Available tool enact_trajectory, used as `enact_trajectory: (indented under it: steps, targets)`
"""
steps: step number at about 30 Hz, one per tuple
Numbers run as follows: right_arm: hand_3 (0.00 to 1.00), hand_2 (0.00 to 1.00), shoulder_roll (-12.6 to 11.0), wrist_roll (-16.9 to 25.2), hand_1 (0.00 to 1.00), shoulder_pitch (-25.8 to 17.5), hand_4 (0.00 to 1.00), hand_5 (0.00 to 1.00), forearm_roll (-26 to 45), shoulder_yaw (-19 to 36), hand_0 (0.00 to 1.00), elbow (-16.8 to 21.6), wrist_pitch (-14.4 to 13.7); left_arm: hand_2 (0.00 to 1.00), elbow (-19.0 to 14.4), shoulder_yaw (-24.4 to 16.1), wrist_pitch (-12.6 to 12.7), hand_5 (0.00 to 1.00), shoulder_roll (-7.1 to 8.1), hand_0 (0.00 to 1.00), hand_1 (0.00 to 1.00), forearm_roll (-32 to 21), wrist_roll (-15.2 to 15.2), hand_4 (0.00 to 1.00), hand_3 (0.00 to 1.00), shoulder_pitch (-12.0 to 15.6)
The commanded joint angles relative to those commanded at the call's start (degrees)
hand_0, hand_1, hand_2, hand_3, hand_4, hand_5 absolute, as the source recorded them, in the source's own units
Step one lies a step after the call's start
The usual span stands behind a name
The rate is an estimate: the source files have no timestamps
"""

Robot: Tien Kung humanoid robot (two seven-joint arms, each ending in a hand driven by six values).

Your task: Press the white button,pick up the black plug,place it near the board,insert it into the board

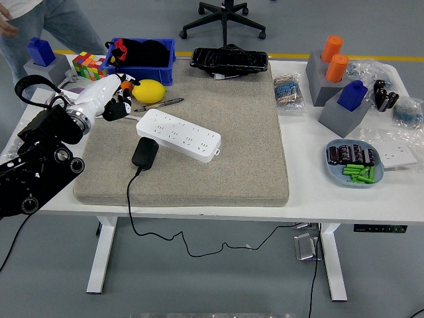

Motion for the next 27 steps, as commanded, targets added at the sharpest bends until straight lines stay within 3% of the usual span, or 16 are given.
enact_trajectory:
  steps: [16,27]
  targets:
    - [0.585,0.581,-0.17,-0.06,0.613,0.17,0.655,0.363,0.41,-0.39,0.679,-0.18,0.1,0.107,11.46,13.62,-2.75,0.002,-5.26,0.145,0.004,-7.42,0.0,0.002,0.745,-7.55]
    - [0.585,0.581,-0.46,-0.07,0.613,0.42,0.655,0.363,0.75,-1.13,0.679,-0.11,0.11,0.095,17.51,21.24,-2.88,0.002,-8.07,0.157,0.026,-12.02,-0.02,0.002,0.731,-11.26]
